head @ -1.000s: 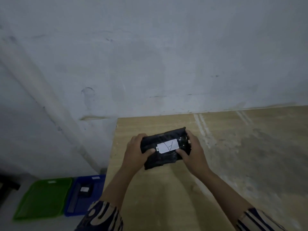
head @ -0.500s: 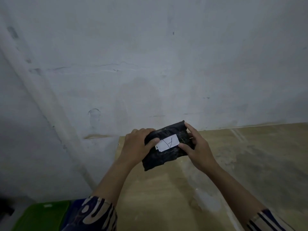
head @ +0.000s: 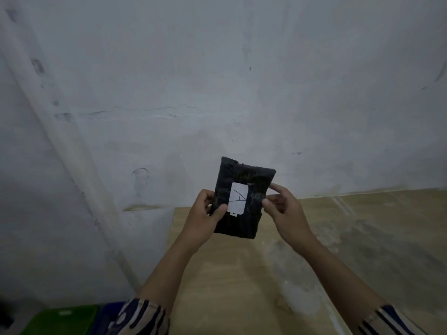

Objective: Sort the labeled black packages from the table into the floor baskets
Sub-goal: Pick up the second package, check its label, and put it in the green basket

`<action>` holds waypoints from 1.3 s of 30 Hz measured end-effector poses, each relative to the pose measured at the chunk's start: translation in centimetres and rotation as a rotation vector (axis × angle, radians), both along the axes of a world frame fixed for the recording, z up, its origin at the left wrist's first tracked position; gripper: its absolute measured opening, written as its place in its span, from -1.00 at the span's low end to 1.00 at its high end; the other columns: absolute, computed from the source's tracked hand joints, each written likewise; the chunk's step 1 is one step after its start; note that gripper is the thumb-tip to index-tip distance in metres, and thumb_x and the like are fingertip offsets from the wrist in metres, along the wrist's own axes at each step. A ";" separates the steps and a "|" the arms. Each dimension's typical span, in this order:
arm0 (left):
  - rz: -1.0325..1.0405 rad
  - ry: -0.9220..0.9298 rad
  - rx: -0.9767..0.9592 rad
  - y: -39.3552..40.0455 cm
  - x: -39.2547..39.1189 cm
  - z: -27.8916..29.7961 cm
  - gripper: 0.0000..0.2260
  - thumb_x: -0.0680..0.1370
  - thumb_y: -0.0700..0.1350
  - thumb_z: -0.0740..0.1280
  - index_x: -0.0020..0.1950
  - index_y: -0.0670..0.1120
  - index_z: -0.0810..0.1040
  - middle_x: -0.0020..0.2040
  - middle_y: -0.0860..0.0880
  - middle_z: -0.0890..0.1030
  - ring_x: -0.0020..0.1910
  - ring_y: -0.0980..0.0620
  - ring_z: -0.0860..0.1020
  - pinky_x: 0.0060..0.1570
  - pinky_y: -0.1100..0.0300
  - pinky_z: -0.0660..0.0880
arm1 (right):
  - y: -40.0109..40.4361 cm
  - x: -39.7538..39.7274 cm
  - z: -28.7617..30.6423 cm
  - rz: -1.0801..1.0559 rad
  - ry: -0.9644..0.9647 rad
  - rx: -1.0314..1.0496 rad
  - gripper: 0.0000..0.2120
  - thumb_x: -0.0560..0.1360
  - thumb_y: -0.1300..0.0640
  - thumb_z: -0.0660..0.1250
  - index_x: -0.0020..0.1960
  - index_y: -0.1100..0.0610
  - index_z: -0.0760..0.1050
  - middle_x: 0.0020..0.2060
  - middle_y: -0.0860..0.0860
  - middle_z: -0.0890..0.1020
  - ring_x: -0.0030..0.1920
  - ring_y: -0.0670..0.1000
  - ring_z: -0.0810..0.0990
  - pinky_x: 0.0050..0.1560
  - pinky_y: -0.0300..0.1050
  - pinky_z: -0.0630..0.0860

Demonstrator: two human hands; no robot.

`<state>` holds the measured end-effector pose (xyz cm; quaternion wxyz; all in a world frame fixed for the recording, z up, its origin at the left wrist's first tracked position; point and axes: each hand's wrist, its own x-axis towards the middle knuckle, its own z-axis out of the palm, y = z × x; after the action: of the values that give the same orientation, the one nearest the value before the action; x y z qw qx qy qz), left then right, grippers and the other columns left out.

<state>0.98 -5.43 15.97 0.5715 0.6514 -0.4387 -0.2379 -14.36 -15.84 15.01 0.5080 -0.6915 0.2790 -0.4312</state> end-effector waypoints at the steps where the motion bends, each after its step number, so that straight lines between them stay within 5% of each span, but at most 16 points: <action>1: -0.005 0.009 -0.005 0.0 0.0 -0.1 -0.84 0.50 -0.22 0.29 -0.11 0.00 0.36 0.02 -0.13 0.55 0.01 -0.04 0.52 -0.02 0.18 0.48 | 0.2 0.2 0.2 0.030 -0.007 0.003 -0.70 0.49 0.25 0.26 0.20 0.06 0.38 -0.13 0.04 0.57 -0.10 -0.01 0.57 -0.10 -0.24 0.56; 4: -0.030 0.056 -0.001 0.3 0.0 -0.3 -0.82 0.47 -0.20 0.35 -0.07 0.00 0.37 0.11 -0.17 0.55 0.05 -0.07 0.55 0.01 0.11 0.54 | 0.7 0.7 1.0 0.050 -0.005 -0.041 -0.77 0.49 0.29 0.25 0.08 0.03 0.40 -0.09 0.04 0.58 -0.09 0.02 0.55 -0.15 -0.28 0.56; 8: 0.000 0.077 -0.068 1.0 0.6 0.6 -0.52 0.32 -0.05 0.48 0.11 0.18 0.30 0.07 0.10 0.51 -0.01 0.16 0.52 -0.27 0.41 0.53 | 0.9 0.8 1.8 0.044 0.099 -0.118 -0.77 0.49 0.30 0.23 0.12 0.10 0.43 -0.04 0.12 0.59 -0.05 0.11 0.58 -0.06 -0.05 0.59; 12: 0.129 -0.288 -0.066 1.5 1.7 1.3 -0.27 0.23 0.07 0.54 0.29 0.19 0.25 0.10 0.16 0.42 0.04 0.16 0.44 -0.06 0.27 0.44 | 1.4 0.9 2.3 0.094 0.283 -0.269 -0.72 0.50 0.29 0.20 0.18 0.09 0.44 -0.05 0.01 0.57 -0.10 -0.07 0.55 -0.18 -0.41 0.47; 16: 0.093 -0.586 0.019 1.9 1.5 1.0 -0.54 0.25 0.13 0.50 0.08 0.10 0.49 -0.07 0.11 0.53 -0.05 0.07 0.49 -0.07 0.12 0.46 | 2.2 1.4 2.9 0.126 0.405 -0.413 -0.71 0.49 0.31 0.21 0.19 0.14 0.45 -0.01 0.08 0.57 -0.03 0.00 0.49 -0.03 -0.23 0.39; 20: -0.030 -0.341 0.023 2.2 1.1 0.1 -0.80 0.35 0.01 0.47 -0.07 0.10 0.56 -0.17 0.09 0.64 -0.17 0.15 0.60 -0.14 0.18 0.55 | 2.6 1.5 2.9 0.136 0.469 -0.461 -0.68 0.49 0.24 0.24 0.24 0.10 0.43 -0.08 0.04 0.53 -0.02 0.03 0.50 -0.13 -0.42 0.33; 23: -0.049 -0.108 -0.041 2.5 1.1 -0.4 -0.85 0.41 -0.09 0.42 -0.12 0.16 0.55 -0.14 0.14 0.64 -0.20 0.30 0.60 -0.22 0.41 0.53 | 2.7 1.1 2.3 0.062 0.471 -0.391 -0.54 0.45 0.10 0.34 0.32 0.06 0.33 0.09 0.08 0.52 0.12 0.06 0.45 0.09 -0.19 0.37; 27: -0.042 0.066 -0.094 2.8 1.1 -0.8 -0.87 0.46 -0.12 0.37 -0.13 0.14 0.55 -0.12 0.11 0.64 -0.20 0.27 0.61 -0.27 0.43 0.53 | 3.2 0.6 0.9 -0.106 0.460 -0.323 -0.28 0.33 -0.04 0.45 0.38 0.03 0.20 0.26 0.07 0.38 0.26 0.04 0.31 0.24 -0.07 0.30; 34: -0.030 0.147 -0.117 2.8 1.2 -1.1 -0.89 0.52 -0.09 0.28 -0.11 0.13 0.55 -0.10 0.13 0.64 -0.13 0.23 0.61 -0.24 0.42 0.52 | 3.7 0.9 0.2 -0.169 0.171 -0.043 -0.21 0.29 0.03 0.50 0.38 -0.05 0.14 0.19 -0.07 0.41 0.12 -0.11 0.41 0.06 -0.26 0.37; 39: 0.061 0.160 -0.128 4.0 1.8 -1.6 -0.81 0.46 -0.09 0.36 -0.03 0.16 0.44 -0.06 0.11 0.59 -0.03 0.11 0.58 -0.20 0.34 0.56 | 4.4 1.6 -0.3 -0.129 0.112 -0.064 -0.27 0.37 0.14 0.43 0.41 -0.06 0.11 0.31 -0.02 0.40 0.21 -0.12 0.39 0.17 -0.22 0.35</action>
<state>2.81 -1.48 14.34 0.6521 0.6056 -0.3859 -0.2431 -12.73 -11.39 14.70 0.4405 -0.7110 0.3368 -0.4324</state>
